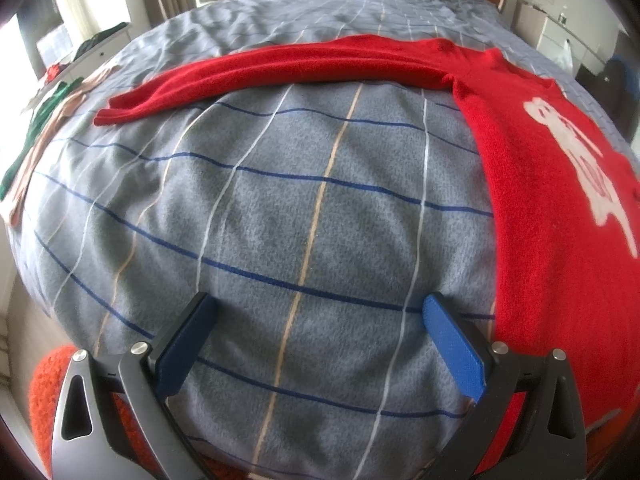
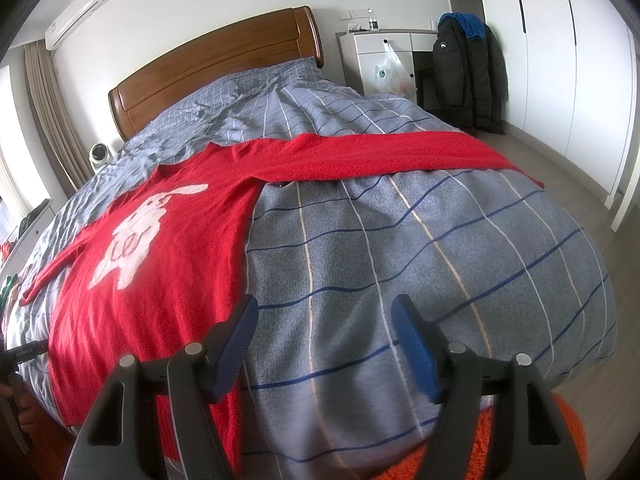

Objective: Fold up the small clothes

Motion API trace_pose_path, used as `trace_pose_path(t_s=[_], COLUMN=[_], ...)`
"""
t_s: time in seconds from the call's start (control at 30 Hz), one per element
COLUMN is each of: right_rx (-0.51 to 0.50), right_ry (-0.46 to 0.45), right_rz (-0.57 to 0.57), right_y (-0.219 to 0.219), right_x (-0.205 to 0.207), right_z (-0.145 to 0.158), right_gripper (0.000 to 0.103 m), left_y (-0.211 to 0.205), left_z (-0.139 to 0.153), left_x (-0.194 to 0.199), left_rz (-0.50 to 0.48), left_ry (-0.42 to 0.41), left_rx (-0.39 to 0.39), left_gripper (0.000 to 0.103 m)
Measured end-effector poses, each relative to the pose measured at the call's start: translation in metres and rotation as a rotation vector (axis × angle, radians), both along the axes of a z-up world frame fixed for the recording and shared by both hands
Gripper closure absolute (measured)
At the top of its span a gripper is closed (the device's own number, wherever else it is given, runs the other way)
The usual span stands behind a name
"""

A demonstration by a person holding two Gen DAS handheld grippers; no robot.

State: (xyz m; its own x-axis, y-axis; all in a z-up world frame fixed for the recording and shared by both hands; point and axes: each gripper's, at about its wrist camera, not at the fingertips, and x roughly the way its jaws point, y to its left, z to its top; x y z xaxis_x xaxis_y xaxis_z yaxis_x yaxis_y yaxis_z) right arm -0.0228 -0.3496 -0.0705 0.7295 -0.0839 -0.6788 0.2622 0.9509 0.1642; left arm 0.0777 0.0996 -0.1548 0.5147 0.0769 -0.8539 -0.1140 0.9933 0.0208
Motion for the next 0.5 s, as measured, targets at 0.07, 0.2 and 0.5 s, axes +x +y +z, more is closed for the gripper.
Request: trace_pose_path(t_s=[0.07, 0.2, 0.5], right_rx=[0.002, 0.037, 0.454], right_ry=[0.005, -0.004, -0.141], right_rz=[-0.001, 0.015, -0.222], right_y=[0.0, -0.002, -0.13], right_x=[0.001, 0.0, -0.003], right_z=[-0.001, 0.001, 0.014], right_gripper=[0.034, 0.034, 0.034], left_y=[0.0, 0.001, 0.001], left_z=[-0.001, 0.0, 0.002], left_x=[-0.001, -0.001, -0.004], left_rz=[-0.008, -0.011, -0.013], left_ry=[-0.002, 0.003, -0.017], left_rx=[-0.015, -0.017, -0.017], left_gripper=[0.0, 0.0, 0.0])
